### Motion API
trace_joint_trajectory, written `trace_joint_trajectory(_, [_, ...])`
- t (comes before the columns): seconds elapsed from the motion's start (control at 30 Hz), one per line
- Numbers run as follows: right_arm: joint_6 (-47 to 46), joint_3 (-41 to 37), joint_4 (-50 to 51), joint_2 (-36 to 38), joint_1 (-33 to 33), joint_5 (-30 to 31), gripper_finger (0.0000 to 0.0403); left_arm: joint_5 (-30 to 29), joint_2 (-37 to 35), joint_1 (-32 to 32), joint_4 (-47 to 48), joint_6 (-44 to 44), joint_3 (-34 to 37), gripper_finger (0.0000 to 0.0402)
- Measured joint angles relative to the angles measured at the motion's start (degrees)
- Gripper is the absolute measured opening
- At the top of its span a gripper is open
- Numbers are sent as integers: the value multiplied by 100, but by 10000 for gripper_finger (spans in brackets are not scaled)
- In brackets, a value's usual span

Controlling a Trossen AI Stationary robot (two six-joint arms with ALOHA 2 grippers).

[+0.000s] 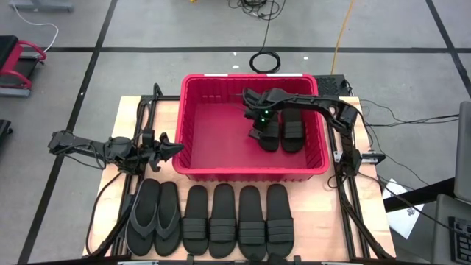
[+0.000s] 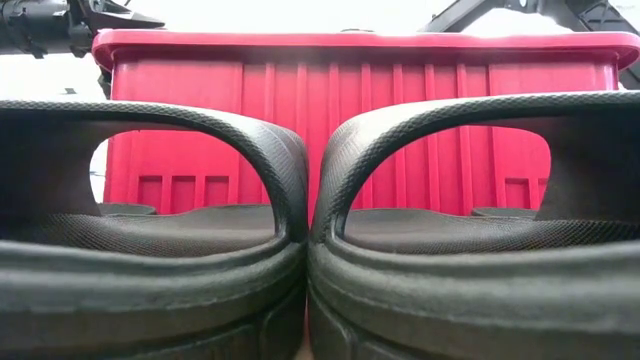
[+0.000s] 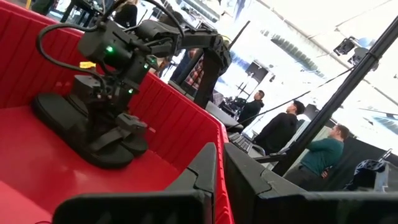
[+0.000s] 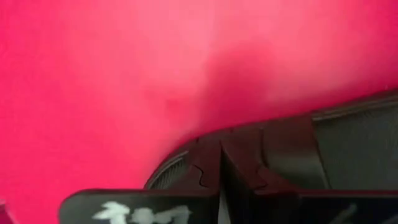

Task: Pick and place slides into bin
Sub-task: Put the black slide into the red bin

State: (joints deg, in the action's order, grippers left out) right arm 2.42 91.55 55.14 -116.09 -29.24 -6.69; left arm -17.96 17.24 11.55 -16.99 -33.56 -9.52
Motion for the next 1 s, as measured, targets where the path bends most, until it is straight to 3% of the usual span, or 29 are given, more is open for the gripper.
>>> trace_joint_trajectory(0.4, [217, -13, -116, 158, -45, 66, 0, 110, 1, 0, 20, 31, 0, 26])
trace_joint_trajectory(0.57, [690, -15, -737, 544, 44, -399, 0, 186, -1, 0, 24, 69, 0, 26])
trace_joint_trajectory(0.8, [1234, -17, -2114, 1865, 182, -1886, 0, 583, -1, 0, 13, 408, 0, 26])
trace_joint_trajectory(0.87, [1451, -17, -2516, 2357, 328, -1836, 0, 592, -1, 2, 4, 536, 0, 26])
trace_joint_trajectory(1.0, [1332, -7, -2859, 3185, 760, -1160, 0, 592, -1, 2, -46, 629, 0, 26])
